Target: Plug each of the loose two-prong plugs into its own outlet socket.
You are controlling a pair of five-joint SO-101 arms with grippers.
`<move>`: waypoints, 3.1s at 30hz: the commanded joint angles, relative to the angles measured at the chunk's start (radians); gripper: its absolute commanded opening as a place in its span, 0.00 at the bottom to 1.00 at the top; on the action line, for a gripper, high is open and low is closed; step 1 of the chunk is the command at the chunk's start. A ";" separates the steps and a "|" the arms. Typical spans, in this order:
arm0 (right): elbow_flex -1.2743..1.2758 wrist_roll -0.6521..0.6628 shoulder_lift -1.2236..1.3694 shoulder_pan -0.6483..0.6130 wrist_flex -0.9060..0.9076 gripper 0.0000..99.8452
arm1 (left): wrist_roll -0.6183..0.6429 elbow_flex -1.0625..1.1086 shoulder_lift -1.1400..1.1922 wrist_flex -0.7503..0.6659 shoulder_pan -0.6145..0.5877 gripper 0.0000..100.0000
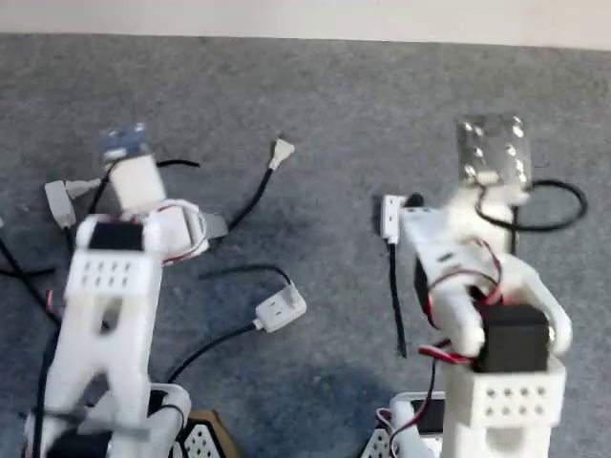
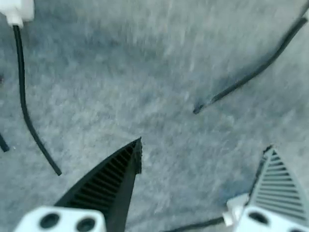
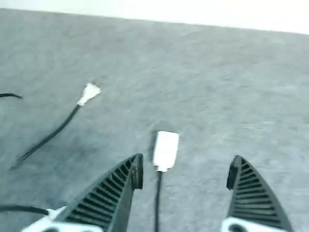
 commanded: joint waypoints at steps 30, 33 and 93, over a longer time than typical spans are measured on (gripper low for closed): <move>1.029 0.044 -0.102 -0.028 -0.565 0.27 | -0.465 -0.068 0.499 0.044 0.593 0.31; 1.029 0.044 -0.102 -0.028 -0.565 0.27 | -0.462 -0.041 0.499 -0.083 0.544 0.28; 1.030 0.044 -0.101 -0.033 -0.567 0.27 | -0.578 -1.988 1.475 0.594 -0.493 0.26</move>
